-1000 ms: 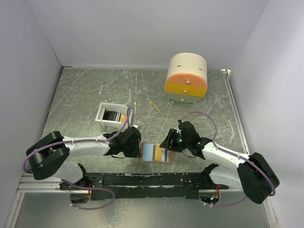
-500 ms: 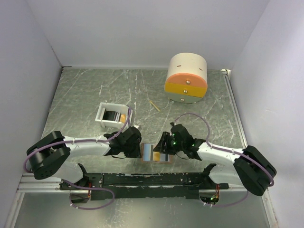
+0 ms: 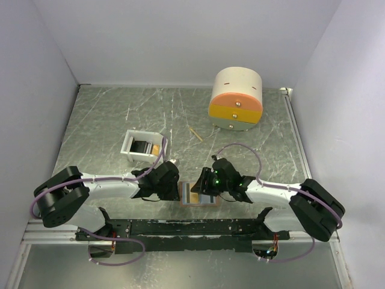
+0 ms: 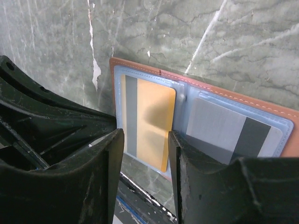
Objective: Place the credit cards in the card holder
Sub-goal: Insert the credit card into the card holder.
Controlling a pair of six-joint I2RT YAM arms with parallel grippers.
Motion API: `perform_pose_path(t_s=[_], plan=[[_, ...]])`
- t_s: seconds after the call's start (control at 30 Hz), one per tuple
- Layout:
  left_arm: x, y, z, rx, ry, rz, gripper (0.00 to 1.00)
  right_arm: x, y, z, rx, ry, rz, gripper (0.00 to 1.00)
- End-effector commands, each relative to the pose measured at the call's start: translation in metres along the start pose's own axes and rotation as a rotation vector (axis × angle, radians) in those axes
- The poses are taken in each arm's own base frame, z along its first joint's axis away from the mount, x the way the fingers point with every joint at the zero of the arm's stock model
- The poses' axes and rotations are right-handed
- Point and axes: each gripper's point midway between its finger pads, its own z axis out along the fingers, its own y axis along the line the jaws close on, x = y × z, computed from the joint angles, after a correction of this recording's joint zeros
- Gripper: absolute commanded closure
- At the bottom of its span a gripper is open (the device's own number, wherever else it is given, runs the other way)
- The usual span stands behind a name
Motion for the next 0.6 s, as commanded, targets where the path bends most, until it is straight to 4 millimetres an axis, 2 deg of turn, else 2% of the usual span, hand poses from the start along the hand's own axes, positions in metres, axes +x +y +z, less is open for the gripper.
perform_pose_path(t_s=[0.0,0.17,0.37,0.57], plan=[[0.006,-0.005,0.001,0.033,0.009,-0.003,0.86,-0.007,0.021,0.003,-0.082,-0.011,-0.047,0.58],[0.004,-0.005,-0.001,0.030,-0.001,-0.013,0.86,-0.007,0.018,0.003,-0.028,0.017,-0.084,0.58],[-0.008,-0.007,-0.012,0.024,-0.058,-0.021,0.81,-0.022,-0.001,-0.021,0.116,-0.073,-0.096,0.50],[-0.022,-0.022,-0.021,0.075,-0.111,-0.006,0.78,-0.033,-0.025,-0.041,0.266,-0.130,-0.128,0.41]])
